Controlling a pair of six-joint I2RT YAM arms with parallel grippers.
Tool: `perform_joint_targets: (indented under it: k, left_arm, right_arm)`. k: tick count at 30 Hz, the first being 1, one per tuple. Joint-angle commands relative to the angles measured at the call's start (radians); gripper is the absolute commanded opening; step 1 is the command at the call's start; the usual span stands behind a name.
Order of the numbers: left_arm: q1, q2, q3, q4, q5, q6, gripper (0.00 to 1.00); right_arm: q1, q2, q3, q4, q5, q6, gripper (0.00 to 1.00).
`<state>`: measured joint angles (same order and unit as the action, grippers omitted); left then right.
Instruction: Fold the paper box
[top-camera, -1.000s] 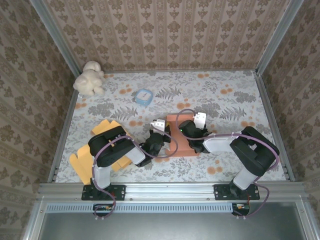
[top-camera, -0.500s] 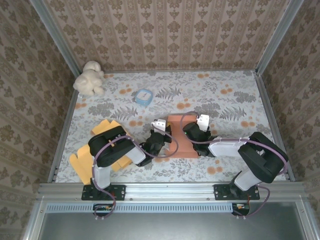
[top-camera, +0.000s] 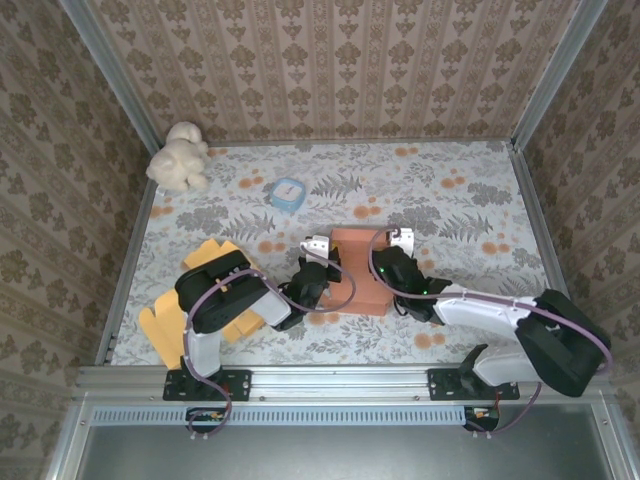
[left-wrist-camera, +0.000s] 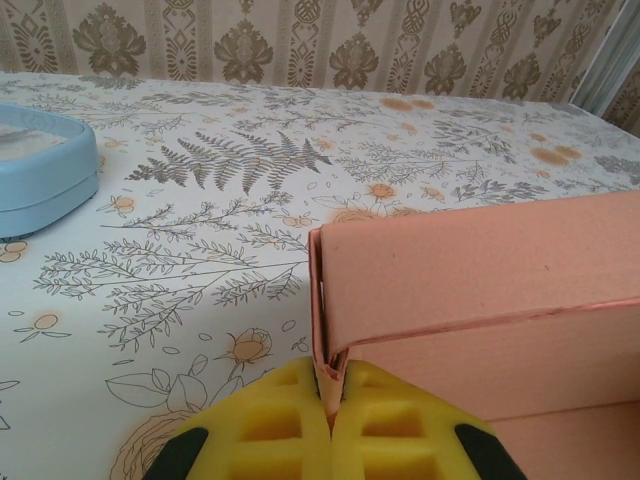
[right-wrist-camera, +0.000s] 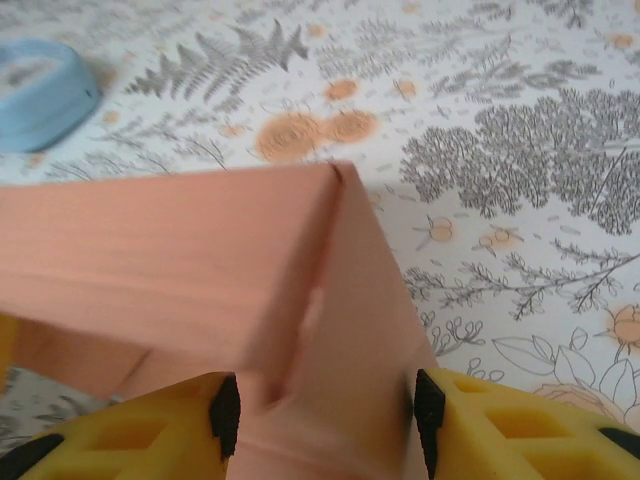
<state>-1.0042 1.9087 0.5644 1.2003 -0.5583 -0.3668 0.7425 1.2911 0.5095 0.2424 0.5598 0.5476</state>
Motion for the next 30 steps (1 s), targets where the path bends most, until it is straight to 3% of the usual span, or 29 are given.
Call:
perform_joint_targets:
  k: [1, 8, 17, 22, 26, 30]
  left_arm:
    - [0.01, -0.019, 0.004, -0.09, -0.017, -0.006, 0.0]
    - [0.01, -0.025, 0.013, -0.109, -0.013, -0.008, 0.0]
    - [0.009, -0.035, 0.012, -0.118, -0.002, -0.011, 0.0]
    - [0.009, -0.037, 0.007, -0.116, -0.004, -0.017, 0.0]
    - [0.008, -0.036, 0.005, -0.117, -0.011, -0.016, 0.0]
    - [0.01, -0.036, 0.004, -0.114, -0.014, -0.016, 0.0]
  right_arm:
    - [0.004, -0.07, -0.017, -0.055, -0.003, -0.04, 0.53]
    - [0.004, -0.097, -0.002, -0.1, 0.027, -0.089, 0.52]
    - [-0.002, 0.011, 0.064, -0.058, 0.147, -0.146, 0.48]
    - [-0.002, 0.047, 0.099, -0.057, 0.258, -0.148, 0.45]
    - [0.001, 0.057, 0.128, -0.156, 0.409, -0.074, 0.41]
    - [0.007, 0.063, 0.128, -0.204, 0.482, -0.051, 0.39]
